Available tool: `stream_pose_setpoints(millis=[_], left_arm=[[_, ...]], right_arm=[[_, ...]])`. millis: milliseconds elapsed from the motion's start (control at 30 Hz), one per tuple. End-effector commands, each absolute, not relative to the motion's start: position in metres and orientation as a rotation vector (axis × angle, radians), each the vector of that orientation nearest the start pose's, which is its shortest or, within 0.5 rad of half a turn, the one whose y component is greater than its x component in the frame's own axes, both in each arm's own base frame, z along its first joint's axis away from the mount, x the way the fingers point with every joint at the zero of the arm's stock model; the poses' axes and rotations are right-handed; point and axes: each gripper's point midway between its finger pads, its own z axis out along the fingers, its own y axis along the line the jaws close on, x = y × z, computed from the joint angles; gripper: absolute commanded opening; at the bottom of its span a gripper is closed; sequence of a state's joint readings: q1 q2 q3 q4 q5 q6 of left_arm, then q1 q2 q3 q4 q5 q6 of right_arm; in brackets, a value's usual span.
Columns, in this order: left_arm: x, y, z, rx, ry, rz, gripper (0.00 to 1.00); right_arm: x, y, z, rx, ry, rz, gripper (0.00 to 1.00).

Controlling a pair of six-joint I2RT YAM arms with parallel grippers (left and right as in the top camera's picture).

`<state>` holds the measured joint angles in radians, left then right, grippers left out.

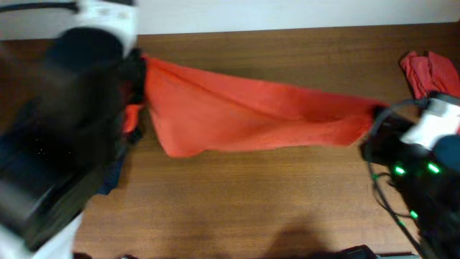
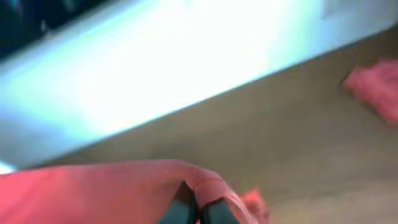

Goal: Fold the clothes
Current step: 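Lift the T-shirt with both grippers, stretch and lay it flat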

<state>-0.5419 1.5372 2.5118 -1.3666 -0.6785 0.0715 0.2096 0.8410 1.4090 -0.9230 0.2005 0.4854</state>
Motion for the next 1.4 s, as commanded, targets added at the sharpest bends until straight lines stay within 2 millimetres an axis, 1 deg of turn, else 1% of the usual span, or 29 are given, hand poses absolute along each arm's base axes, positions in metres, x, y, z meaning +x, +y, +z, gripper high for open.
stream_pose_setpoints(millis=[0, 33, 100, 200, 300, 467, 500, 567, 667, 733, 833, 900, 967, 1000, 1033, 1067, 1100, 1133, 1167, 1233, 1267, 1300, 1333, 1367], left_arm=[[0.273, -0.047, 0.572, 0.137, 1.767, 0.249, 0.09], [0.263, -0.045, 0.581, 0.135, 1.738, 0.214, 0.09], [0.252, -0.047, 0.589, 0.164, 1.708, 0.163, 0.09], [0.242, -0.054, 0.593, 0.222, 1.687, 0.098, 0.08], [0.233, -0.06, 0.591, 0.275, 1.684, 0.05, 0.08], [0.227, -0.063, 0.587, 0.316, 1.693, 0.037, 0.08], [0.228, -0.063, 0.586, 0.326, 1.698, 0.051, 0.08], [0.235, -0.067, 0.581, 0.338, 1.715, 0.061, 0.08], [0.263, -0.081, 0.565, 0.388, 1.772, 0.115, 0.09], [0.282, -0.089, 0.551, 0.409, 1.818, 0.159, 0.09], [0.32, -0.102, 0.522, 0.43, 1.909, 0.235, 0.09], [0.361, -0.113, 0.486, 0.455, 2.008, 0.288, 0.09], [0.384, -0.117, 0.462, 0.469, 2.069, 0.32, 0.09], [0.406, -0.123, 0.436, 0.495, 2.128, 0.324, 0.1], [0.422, -0.13, 0.415, 0.519, 2.17, 0.311, 0.1], [0.435, -0.135, 0.399, 0.538, 2.199, 0.305, 0.1], [0.452, -0.139, 0.376, 0.563, 2.24, 0.314, 0.1], [0.461, -0.14, 0.363, 0.569, 2.261, 0.326, 0.1], [0.477, -0.141, 0.341, 0.574, 2.298, 0.344, 0.09], [0.499, -0.142, 0.308, 0.578, 2.342, 0.363, 0.09], [0.516, -0.144, 0.285, 0.578, 2.364, 0.37, 0.1], [0.526, -0.146, 0.274, 0.575, 2.367, 0.369, 0.1], [0.533, -0.148, 0.264, 0.574, 2.371, 0.367, 0.12], [0.545, -0.151, 0.249, 0.572, 2.375, 0.37, 0.16]], right_arm=[[0.231, -0.021, 0.448, 0.519, 1.748, 0.102, 0.04], [0.225, -0.026, 0.461, 0.526, 1.711, 0.084, 0.04], [0.22, -0.027, 0.474, 0.509, 1.685, 0.082, 0.04], [0.213, -0.029, 0.489, 0.49, 1.652, 0.082, 0.04], [0.201, -0.032, 0.504, 0.472, 1.623, 0.072, 0.04], [0.184, -0.036, 0.523, 0.463, 1.587, 0.071, 0.04], [0.18, -0.037, 0.524, 0.463, 1.587, 0.071, 0.04], [0.18, -0.037, 0.519, 0.462, 1.609, 0.063, 0.04], [0.191, -0.036, 0.5, 0.462, 1.691, 0.022, 0.04], [0.204, -0.038, 0.484, 0.474, 1.765, -0.038, 0.04], [0.231, -0.036, 0.457, 0.475, 1.888, -0.127, 0.04], [0.263, -0.03, 0.431, 0.459, 2.001, -0.185, 0.04], [0.283, -0.026, 0.416, 0.453, 2.056, -0.222, 0.04], [0.307, -0.024, 0.396, 0.449, 2.119, -0.275, 0.04], [0.324, -0.023, 0.38, 0.452, 2.165, -0.305, 0.04], [0.336, -0.024, 0.369, 0.456, 2.196, -0.327, 0.04], [0.353, -0.027, 0.35, 0.469, 2.24, -0.361, 0.04], [0.365, -0.031, 0.337, 0.483, 2.269, -0.381, 0.04], [0.379, -0.036, 0.322, 0.502, 2.297, -0.391, 0.04], [0.405, -0.047, 0.294, 0.545, 2.344, -0.367, 0.04], [0.423, -0.058, 0.274, 0.58, 2.369, -0.329, 0.04], [0.436, -0.067, 0.259, 0.611, 2.382, -0.293, 0.05], [0.441, -0.072, 0.252, 0.617, 2.391, -0.278, 0.05], [0.453, -0.079, 0.237, 0.604, 2.418, -0.226, 0.06]])
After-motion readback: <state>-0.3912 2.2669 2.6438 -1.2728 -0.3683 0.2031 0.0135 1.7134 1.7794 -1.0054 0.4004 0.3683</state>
